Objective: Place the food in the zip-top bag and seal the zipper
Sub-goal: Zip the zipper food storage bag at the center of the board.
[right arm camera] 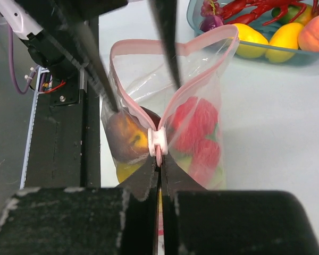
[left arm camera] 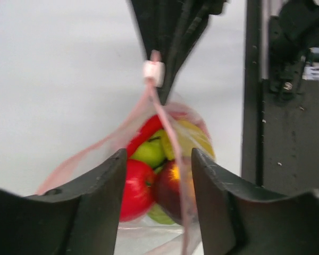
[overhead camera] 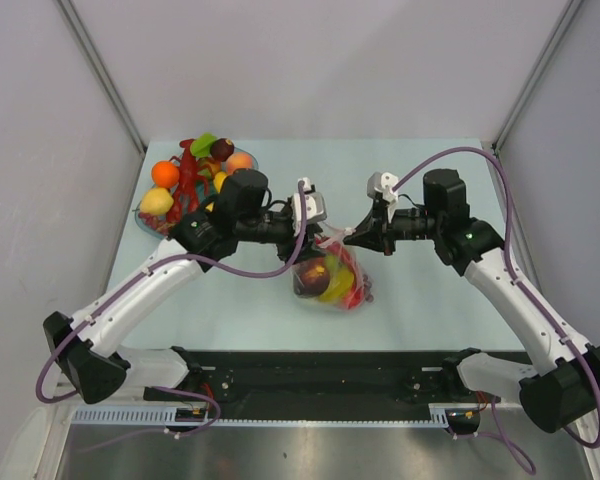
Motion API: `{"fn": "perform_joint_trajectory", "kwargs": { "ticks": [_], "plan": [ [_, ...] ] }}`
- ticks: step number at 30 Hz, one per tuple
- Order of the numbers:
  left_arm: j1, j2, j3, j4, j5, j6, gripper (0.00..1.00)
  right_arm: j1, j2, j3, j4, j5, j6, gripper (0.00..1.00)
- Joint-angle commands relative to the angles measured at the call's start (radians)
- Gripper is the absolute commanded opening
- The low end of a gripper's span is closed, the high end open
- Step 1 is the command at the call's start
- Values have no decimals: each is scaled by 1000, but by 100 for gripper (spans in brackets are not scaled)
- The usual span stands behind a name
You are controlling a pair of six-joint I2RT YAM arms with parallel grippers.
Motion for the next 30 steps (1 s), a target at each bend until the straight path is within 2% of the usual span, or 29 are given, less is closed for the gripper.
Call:
{"fn": "perform_joint_trajectory", "kwargs": {
  "ticks": [1, 4, 8, 15, 18, 24, 25, 28, 30],
  "plan": [
    [20, -30, 118, 43, -84, -28, 60, -3, -53, 5, 14, 2, -16, 0],
    [-6, -9, 152, 43, -54, 4, 63, -6, -62, 6, 6, 2, -10, 0],
    [-73, 31, 173, 35, -99, 85, 65, -8, -72, 5, -4, 10, -10, 0],
    [-108, 123, 241, 61, -93, 90, 65, -8, -85, 5, -12, 22, -8, 0],
    [-113, 149, 254, 58, -68, 102, 59, -8, -87, 5, -17, 28, -13, 0],
    [-118, 166, 247, 48, -51, 91, 28, -12, -92, 5, -24, 33, -18, 0],
    [-118, 165, 244, 48, -48, 93, 20, -14, -92, 5, -26, 33, -18, 0],
    [-118, 149, 221, 52, -36, 99, 9, -17, -88, 5, -29, 28, -19, 0],
    [-116, 140, 204, 48, -38, 102, 6, -24, -90, 5, -29, 25, -19, 0]
  ]
}}
